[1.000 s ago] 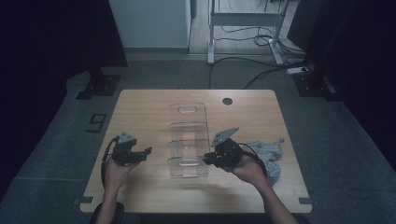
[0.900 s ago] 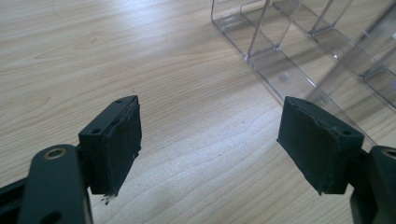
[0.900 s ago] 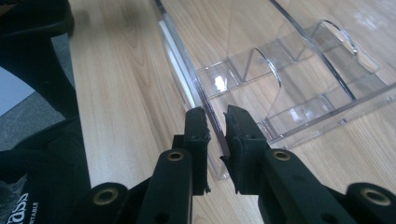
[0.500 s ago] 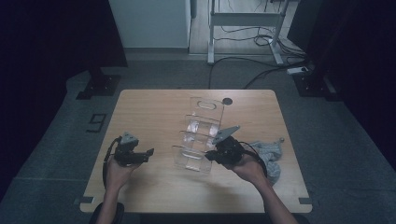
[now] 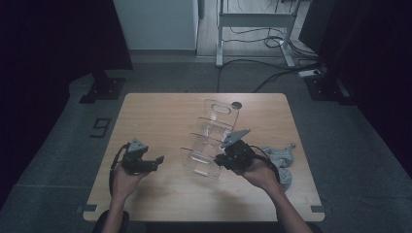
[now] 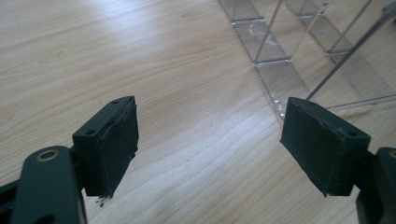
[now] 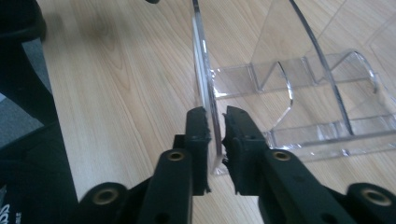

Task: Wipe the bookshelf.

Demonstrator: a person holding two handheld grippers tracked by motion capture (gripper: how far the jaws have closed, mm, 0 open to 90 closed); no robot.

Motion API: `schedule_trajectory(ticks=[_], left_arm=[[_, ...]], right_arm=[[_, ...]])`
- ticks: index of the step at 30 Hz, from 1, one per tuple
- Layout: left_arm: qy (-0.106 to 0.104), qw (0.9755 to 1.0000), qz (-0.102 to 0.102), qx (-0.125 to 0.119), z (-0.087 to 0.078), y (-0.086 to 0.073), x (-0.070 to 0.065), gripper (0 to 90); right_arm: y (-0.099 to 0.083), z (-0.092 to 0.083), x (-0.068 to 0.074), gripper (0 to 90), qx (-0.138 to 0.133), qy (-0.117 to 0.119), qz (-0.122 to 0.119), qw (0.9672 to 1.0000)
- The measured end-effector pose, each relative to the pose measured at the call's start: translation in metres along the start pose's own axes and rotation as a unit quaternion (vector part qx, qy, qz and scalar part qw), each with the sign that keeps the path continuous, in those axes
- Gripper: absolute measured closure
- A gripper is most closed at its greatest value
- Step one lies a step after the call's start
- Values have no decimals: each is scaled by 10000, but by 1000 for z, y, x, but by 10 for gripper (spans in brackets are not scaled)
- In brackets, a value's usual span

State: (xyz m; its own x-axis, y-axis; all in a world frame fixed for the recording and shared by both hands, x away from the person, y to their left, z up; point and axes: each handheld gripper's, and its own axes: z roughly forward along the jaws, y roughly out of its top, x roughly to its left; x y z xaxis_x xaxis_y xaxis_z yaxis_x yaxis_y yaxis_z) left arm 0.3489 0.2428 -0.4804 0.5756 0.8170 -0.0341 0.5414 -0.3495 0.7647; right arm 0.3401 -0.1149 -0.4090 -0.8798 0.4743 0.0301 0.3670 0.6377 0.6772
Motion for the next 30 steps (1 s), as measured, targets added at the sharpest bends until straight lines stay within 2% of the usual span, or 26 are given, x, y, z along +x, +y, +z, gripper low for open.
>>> schedule_trajectory(ticks=[3, 6, 12, 17, 30], left_arm=[[-76, 9999, 65, -35, 0, 2, -5, 188], [-134, 9998, 139, -62, 0, 4, -10, 188], [-218, 9993, 296, -99, 1, 10, -19, 192], [-328, 9986, 365, -210, 1, 16, -26, 192], [-434, 9971, 542, -305, 10, 32, -39, 196]], right_arm=[[0, 1, -1, 840, 107, 13, -44, 9999], [1, 3, 1, 850, 83, 4, -94, 9999], [8, 10, 8, 862, 100, 153, -197, 9996], [16, 17, 14, 852, 129, 273, -258, 9992], [27, 27, 24, 827, 141, 364, -393, 9985]])
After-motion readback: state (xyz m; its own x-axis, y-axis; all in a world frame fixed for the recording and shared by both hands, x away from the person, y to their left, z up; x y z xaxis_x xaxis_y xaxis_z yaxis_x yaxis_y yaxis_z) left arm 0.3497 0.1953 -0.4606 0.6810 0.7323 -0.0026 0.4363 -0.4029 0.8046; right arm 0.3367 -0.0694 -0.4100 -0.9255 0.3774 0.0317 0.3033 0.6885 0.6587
